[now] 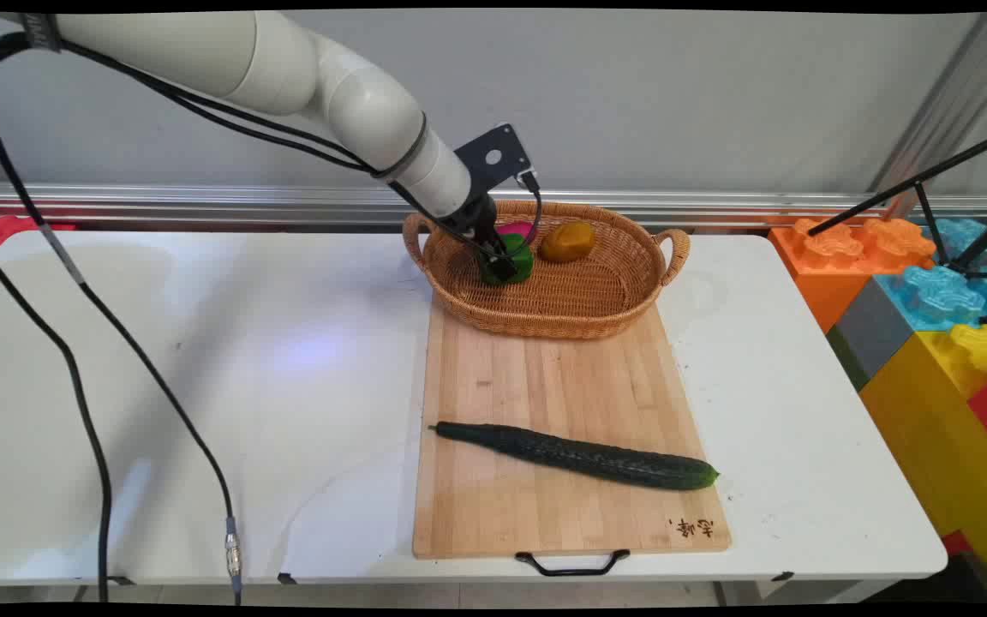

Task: Pick up the cucumber from the cutting board

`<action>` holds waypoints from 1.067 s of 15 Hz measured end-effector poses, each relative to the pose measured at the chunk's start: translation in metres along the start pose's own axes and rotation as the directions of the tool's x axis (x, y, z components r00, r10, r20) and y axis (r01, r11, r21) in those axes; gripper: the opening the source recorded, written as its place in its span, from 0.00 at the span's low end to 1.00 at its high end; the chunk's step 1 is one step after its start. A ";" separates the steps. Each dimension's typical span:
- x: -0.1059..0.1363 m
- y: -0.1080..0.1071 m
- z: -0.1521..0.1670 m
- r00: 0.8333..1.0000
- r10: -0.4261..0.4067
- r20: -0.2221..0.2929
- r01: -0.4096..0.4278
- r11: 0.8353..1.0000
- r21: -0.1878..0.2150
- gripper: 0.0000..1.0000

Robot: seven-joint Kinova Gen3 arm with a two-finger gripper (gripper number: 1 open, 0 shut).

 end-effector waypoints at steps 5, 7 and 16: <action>0.024 0.026 -0.027 0.999 0.006 -0.033 -0.007 0.999 -0.046 1.00; 0.038 0.045 -0.049 0.998 0.019 -0.059 -0.024 0.996 -0.081 1.00; 0.058 0.129 -0.136 0.988 0.125 -0.096 -0.149 0.941 -0.304 1.00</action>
